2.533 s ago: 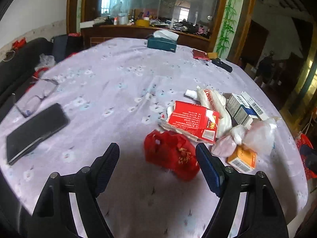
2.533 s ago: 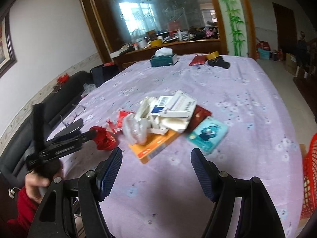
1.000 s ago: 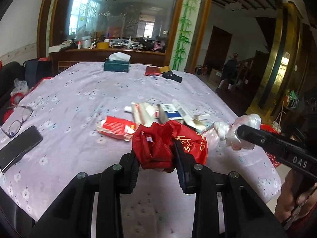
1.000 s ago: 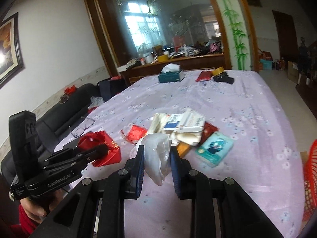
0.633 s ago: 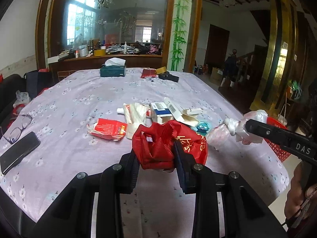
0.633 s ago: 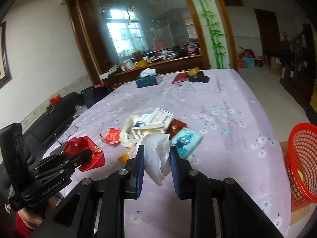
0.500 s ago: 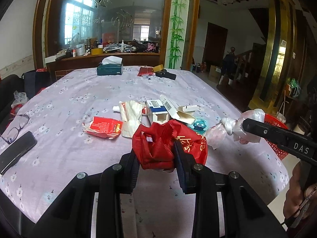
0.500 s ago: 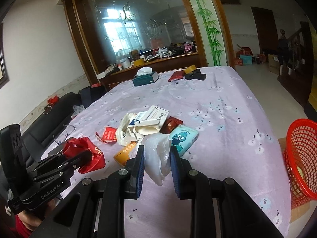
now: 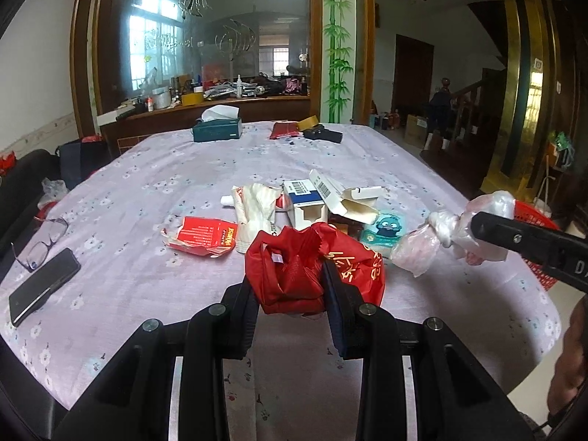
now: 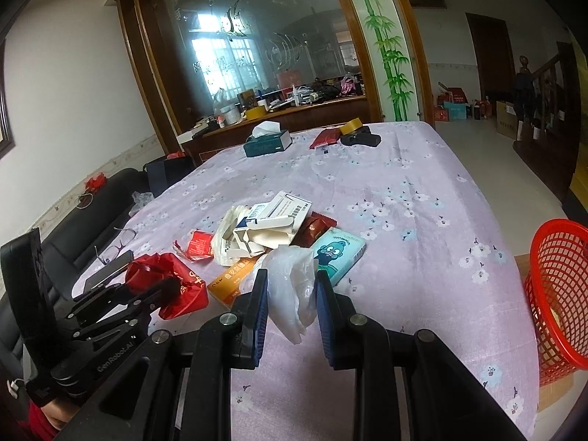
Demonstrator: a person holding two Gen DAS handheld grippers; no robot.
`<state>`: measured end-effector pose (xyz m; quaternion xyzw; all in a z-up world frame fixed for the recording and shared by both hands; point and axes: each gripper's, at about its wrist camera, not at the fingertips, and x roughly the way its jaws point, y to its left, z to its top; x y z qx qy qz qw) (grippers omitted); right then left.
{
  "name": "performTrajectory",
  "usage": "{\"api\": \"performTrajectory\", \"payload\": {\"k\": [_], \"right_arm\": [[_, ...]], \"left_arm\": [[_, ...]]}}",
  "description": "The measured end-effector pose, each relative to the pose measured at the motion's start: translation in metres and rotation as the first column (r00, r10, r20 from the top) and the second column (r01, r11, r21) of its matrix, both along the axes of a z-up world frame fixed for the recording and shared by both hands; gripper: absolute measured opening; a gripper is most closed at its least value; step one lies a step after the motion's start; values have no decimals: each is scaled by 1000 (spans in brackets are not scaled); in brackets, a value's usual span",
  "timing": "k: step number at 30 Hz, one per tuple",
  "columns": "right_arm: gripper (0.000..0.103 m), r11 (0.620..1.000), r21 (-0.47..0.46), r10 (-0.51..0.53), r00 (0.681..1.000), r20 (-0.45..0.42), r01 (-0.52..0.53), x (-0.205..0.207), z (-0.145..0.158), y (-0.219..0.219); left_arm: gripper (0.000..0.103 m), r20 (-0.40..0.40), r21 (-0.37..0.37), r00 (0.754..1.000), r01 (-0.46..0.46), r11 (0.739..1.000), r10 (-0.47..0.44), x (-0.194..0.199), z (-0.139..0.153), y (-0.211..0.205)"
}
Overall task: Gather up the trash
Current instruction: 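Lift the red bag and white plastic bag off the table with both tools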
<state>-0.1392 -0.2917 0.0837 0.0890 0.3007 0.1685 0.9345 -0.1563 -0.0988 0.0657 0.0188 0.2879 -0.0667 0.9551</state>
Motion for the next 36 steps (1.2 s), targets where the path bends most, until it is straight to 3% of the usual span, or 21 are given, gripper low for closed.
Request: {"api": "performTrajectory", "payload": {"k": [36], "right_arm": [[27,999,33,-33,999,-19,34,-1,-6,-22]], "left_arm": [[31,-14,57,1000,24,998,-23,6,-6,-23]]}}
